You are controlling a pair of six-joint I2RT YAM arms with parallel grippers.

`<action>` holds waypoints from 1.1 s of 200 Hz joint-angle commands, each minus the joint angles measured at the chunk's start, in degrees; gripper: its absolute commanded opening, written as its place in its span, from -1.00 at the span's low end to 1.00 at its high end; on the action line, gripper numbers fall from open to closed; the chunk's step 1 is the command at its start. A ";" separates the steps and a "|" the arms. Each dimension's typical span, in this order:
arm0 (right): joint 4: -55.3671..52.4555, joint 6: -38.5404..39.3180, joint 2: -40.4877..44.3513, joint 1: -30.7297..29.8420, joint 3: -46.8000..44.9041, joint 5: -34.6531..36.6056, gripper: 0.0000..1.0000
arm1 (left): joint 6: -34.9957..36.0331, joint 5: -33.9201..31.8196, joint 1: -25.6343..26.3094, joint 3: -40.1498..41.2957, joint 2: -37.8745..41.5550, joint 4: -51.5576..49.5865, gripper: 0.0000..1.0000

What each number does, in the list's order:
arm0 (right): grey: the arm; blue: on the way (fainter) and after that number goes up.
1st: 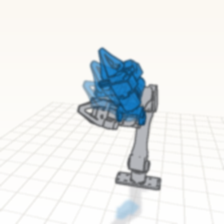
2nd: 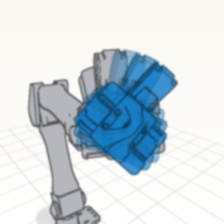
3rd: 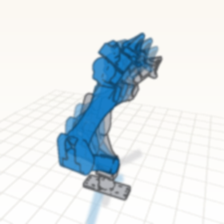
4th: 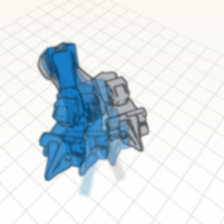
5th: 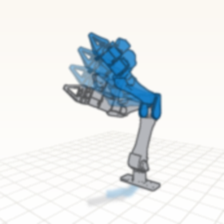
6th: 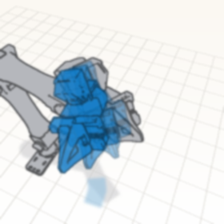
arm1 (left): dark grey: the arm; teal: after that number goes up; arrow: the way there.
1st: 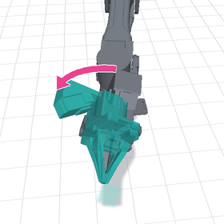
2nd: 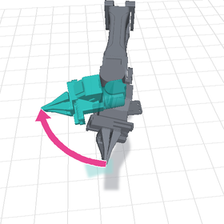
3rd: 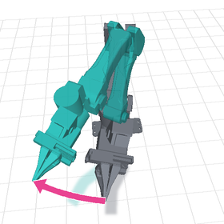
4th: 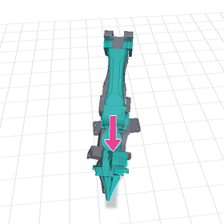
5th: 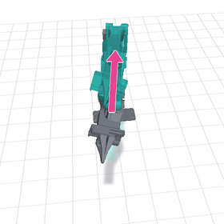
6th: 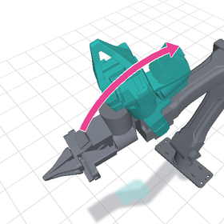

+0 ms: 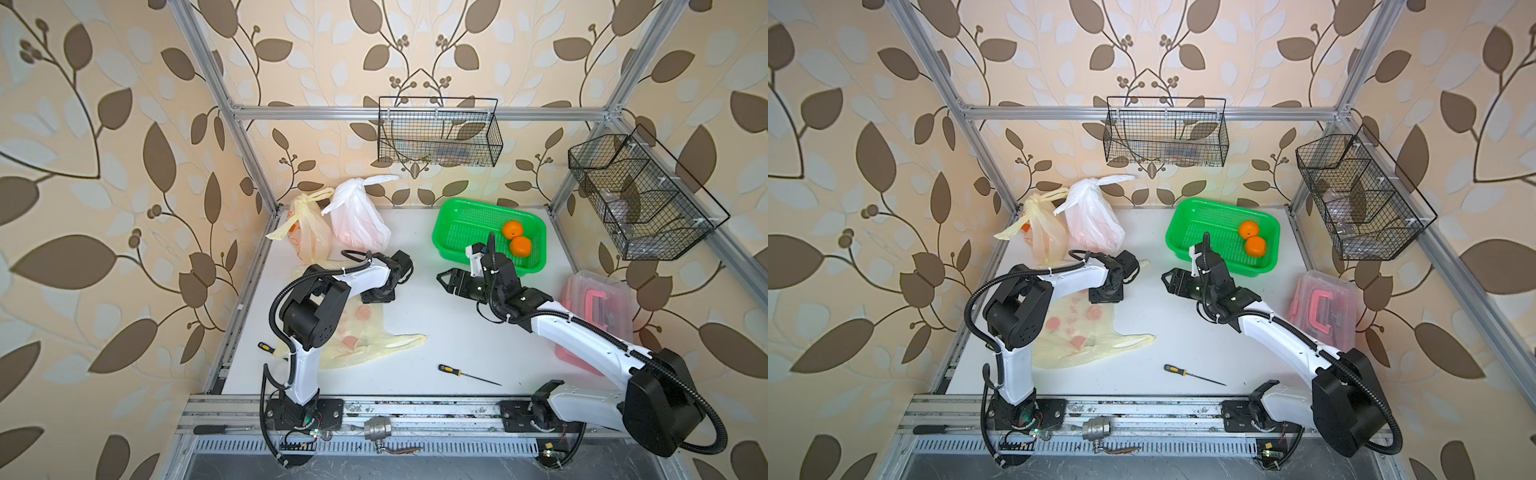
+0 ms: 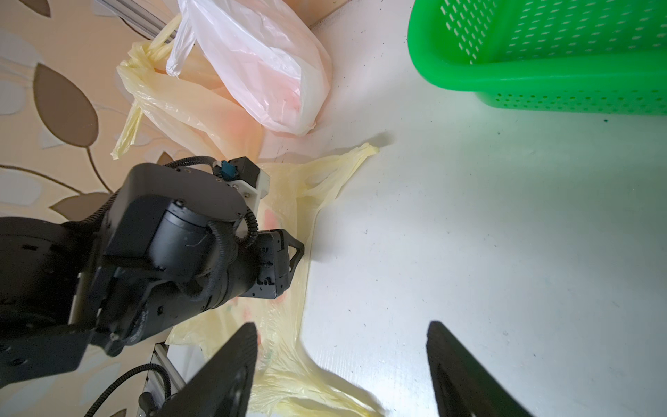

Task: Place the oranges into plastic bags & tie knots
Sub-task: Adjust the plastic bag at the center of the board, then pick up the orange from the basket.

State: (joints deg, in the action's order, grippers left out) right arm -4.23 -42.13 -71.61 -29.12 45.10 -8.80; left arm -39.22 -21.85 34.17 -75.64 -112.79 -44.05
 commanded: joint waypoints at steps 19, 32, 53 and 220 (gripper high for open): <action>-2.40 0.76 2.33 -0.21 0.07 1.56 0.49 | -0.50 -2.80 0.38 0.62 -1.46 -1.56 -0.30; -3.78 1.47 3.41 0.49 0.20 3.33 0.49 | -0.13 -3.27 0.37 1.14 -1.34 -1.73 -0.43; -7.78 4.32 6.69 4.43 0.81 9.06 0.53 | -0.02 -5.40 0.37 1.25 0.86 -3.93 -0.75; -30.37 25.65 -37.28 30.44 45.97 26.51 0.64 | -1.67 40.66 1.16 -13.61 32.16 1.51 -1.00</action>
State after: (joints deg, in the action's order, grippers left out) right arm -28.32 -21.41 -104.25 1.17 85.08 11.22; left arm -36.82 11.97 34.26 -85.62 -82.43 -45.67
